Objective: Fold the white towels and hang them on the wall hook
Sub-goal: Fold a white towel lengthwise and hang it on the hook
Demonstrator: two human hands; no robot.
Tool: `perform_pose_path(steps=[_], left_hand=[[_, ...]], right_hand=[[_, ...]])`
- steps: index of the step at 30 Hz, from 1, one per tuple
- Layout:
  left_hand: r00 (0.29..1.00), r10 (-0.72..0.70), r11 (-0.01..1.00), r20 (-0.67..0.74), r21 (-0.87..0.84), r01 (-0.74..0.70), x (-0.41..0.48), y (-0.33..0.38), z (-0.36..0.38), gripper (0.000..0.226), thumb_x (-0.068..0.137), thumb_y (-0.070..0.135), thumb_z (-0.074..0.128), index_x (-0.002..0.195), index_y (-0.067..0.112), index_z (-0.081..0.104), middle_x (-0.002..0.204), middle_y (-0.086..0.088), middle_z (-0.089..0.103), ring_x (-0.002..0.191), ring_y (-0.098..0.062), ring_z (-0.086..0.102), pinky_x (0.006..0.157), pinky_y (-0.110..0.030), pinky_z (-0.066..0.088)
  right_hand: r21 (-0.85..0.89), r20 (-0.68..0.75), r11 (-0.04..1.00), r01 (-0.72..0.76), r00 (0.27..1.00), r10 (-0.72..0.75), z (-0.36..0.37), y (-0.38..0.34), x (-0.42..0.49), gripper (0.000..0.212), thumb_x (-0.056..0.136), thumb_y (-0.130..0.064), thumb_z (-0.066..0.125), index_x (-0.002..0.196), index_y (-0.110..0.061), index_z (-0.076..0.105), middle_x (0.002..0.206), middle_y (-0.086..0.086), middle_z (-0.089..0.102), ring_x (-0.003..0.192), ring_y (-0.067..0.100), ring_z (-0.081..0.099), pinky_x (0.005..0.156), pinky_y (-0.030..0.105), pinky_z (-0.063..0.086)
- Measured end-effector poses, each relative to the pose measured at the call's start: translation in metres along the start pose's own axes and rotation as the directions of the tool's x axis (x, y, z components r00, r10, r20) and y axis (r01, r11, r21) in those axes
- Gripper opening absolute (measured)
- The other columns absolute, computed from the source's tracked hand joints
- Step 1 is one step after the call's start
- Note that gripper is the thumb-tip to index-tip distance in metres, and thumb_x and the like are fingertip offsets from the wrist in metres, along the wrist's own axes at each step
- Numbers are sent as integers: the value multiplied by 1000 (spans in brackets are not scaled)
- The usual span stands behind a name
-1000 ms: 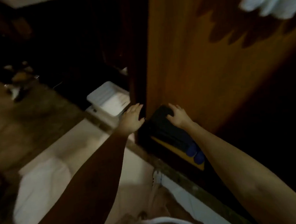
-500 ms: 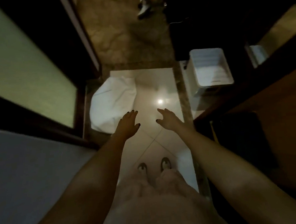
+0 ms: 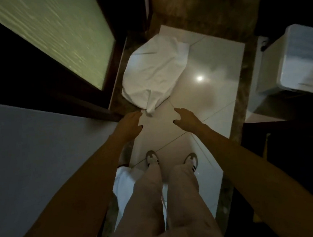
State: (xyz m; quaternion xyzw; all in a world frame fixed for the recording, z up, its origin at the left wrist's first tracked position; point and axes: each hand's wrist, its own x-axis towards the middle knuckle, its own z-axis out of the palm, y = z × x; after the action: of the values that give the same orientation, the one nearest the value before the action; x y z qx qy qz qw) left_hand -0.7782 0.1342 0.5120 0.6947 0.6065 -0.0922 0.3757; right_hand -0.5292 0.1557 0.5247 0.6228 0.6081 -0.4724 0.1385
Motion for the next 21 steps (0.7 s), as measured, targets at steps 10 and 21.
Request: perform_pose_path(steps=[10, 21], left_hand=[[990, -54, 998, 127, -23, 57, 141, -106, 125, 58, 97, 25, 49, 147, 7, 26, 152, -13, 29, 139, -27, 29, 115, -38, 22], [986, -167, 973, 30, -158, 170, 362, -214, 296, 60, 95, 29, 54, 146, 9, 30, 150, -13, 32, 137, -29, 27, 111, -39, 26]], right_hand=[[-132, 75, 988, 86, 994, -76, 87, 28, 206, 59, 98, -25, 51, 152, -19, 28, 156, 14, 27, 141, 33, 29, 113, 46, 29], [-281, 16, 946, 160, 987, -163, 211, 118, 460, 63, 94, -36, 58, 150, -26, 29, 146, 8, 44, 130, 29, 43, 100, 42, 42]])
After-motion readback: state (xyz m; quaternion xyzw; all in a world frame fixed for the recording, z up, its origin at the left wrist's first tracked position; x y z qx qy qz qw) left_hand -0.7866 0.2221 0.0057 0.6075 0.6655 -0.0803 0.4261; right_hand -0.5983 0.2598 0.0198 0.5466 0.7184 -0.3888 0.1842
